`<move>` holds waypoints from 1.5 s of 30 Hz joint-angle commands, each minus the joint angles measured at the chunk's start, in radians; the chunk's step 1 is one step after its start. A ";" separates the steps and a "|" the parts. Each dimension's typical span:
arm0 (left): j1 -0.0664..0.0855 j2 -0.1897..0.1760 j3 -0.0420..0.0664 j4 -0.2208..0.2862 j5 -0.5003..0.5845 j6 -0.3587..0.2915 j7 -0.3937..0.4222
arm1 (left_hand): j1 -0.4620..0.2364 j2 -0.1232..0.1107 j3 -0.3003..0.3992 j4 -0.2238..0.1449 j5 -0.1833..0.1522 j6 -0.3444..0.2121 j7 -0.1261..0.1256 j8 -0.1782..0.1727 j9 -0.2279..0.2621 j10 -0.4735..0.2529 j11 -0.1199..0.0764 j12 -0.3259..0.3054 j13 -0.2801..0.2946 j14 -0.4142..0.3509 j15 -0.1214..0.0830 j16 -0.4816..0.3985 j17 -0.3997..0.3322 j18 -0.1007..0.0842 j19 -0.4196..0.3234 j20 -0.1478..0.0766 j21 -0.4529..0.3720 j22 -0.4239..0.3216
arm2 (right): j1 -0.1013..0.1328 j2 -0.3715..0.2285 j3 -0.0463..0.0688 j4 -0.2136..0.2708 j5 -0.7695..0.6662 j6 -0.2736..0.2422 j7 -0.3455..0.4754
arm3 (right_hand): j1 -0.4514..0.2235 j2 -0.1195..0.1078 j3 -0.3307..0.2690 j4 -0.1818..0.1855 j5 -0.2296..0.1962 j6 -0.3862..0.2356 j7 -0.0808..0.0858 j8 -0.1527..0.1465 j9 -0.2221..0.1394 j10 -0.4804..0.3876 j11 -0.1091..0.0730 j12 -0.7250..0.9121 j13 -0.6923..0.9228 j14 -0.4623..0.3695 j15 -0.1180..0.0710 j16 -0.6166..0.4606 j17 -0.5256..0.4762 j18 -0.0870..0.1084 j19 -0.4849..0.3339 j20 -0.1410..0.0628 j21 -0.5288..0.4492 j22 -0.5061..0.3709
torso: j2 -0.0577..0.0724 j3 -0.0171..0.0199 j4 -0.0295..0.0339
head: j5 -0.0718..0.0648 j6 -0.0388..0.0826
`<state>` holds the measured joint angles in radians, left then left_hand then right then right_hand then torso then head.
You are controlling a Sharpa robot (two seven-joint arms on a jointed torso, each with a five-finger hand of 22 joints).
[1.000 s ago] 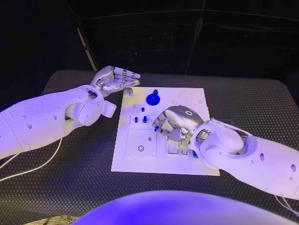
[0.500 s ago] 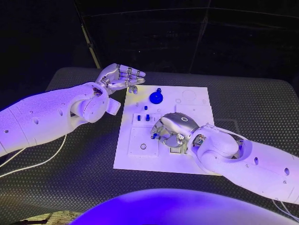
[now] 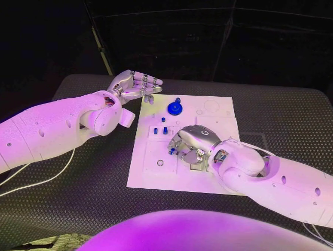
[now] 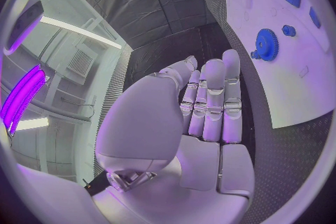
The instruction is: Assemble the parts on the task board
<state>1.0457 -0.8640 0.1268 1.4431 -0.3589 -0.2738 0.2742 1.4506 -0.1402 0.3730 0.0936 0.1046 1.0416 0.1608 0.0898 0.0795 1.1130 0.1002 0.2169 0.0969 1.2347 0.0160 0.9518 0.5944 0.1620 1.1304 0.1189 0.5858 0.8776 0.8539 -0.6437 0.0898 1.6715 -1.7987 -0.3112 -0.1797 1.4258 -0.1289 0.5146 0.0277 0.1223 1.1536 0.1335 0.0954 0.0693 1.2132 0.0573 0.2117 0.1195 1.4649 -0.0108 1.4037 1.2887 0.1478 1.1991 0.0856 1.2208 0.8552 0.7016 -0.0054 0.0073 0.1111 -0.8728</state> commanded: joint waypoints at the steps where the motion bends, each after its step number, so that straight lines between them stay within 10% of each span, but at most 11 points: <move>1: 0.002 0.001 0.001 0.001 0.005 0.011 0.013 | -0.004 0.006 -0.004 -0.004 -0.003 0.002 0.006 0.002 -0.001 -0.007 -0.001 0.004 0.001 -0.004 0.000 -0.006 -0.001 0.020 -0.007 -0.002 -0.005 -0.001 | 0.001 0.005 0.000 -0.002 -0.012 0.004 -0.007 | -0.007 0.000 -0.001 0.005 -0.004 0.004 0.001 0.005 0.001 0.006 0.003 -0.004 -0.001 0.055 -0.007 0.003 0.000 -0.013 0.007 0.003 0.003 -0.001 | 0.000 -0.0010 0.0011 | 0.000 0.000; 45: 0.002 0.005 0.001 -0.001 0.006 0.021 0.007 | -0.007 0.007 -0.006 -0.004 -0.003 0.000 0.008 0.001 -0.003 -0.016 0.001 0.005 0.001 -0.010 0.001 -0.016 -0.012 0.020 -0.008 -0.001 -0.011 -0.005 | -0.001 0.034 0.000 -0.019 -0.072 0.095 -0.037 | -0.021 -0.002 -0.011 0.005 -0.006 -0.002 0.002 0.000 0.000 -0.002 0.005 -0.011 -0.004 0.054 -0.006 0.001 -0.005 -0.012 0.002 0.004 -0.003 -0.010 | -0.001 -0.0003 0.0006 | 0.005 0.000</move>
<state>1.0457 -0.8602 0.1269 1.4408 -0.3583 -0.2628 0.2738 1.4507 -0.1403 0.3701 0.0907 0.1046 1.0416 0.1608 0.0898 0.0777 1.1058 0.1001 0.2169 0.0969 1.2312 0.0197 0.9372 0.5835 0.1619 1.1304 0.1189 0.5788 0.8733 0.8534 -0.6105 0.0906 1.6554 -1.8591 -0.2544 -0.2135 1.4206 -0.1338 0.5106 0.0316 0.1219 1.1511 0.1312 0.0956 0.0701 1.2131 0.0574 0.2051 0.1174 1.4649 -0.0108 1.4036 1.2847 0.1477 1.1990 0.0856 1.2207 0.8479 0.7013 -0.0056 0.0074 0.1165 -0.8729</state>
